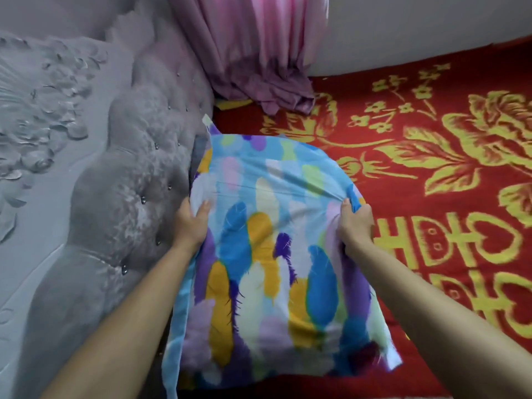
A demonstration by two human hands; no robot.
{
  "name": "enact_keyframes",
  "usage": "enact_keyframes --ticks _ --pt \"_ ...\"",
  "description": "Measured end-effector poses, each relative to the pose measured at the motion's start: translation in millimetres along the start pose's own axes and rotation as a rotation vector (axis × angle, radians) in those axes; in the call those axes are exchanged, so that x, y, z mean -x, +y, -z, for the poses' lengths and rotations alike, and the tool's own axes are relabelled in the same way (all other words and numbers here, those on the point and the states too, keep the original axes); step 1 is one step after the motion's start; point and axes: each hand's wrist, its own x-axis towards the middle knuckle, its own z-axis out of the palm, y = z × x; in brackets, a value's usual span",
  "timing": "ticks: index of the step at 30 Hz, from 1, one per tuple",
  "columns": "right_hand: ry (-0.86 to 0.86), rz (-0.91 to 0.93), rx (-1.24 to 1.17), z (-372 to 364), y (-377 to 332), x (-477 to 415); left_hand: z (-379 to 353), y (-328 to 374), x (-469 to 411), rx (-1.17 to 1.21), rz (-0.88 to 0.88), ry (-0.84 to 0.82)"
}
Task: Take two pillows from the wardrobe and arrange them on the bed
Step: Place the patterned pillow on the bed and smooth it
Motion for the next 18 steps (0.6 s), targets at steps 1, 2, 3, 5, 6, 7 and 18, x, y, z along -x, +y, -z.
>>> enact_keyframes --ticks 1,2,3,5,6,7,18 --pt "0.019 0.012 0.013 -10.8 -2.9 -1.2 -0.3 -5.9 -15.0 -0.012 0.001 -0.012" --pt "0.030 0.026 0.026 -22.7 -5.1 -2.8 0.0 -11.8 -30.2 -0.015 0.003 -0.023" --pt "0.038 0.042 0.030 -34.9 -6.6 -4.5 0.5 -17.8 -45.3 -0.011 0.007 -0.031" --pt "0.039 0.108 0.039 -62.8 -5.2 -10.7 0.8 -35.7 -76.0 -0.023 0.020 -0.022" --pt "0.021 0.155 0.061 -77.6 -0.7 -15.0 0.3 -48.6 -89.7 -0.075 0.027 -0.003" --pt "-0.016 0.200 0.100 -92.8 6.6 -19.8 -1.3 -64.1 -101.1 -0.164 0.033 0.011" --pt "-0.359 -0.194 0.218 -186.5 138.1 -66.7 -59.3 -233.2 -131.1 -0.297 0.362 -0.066"
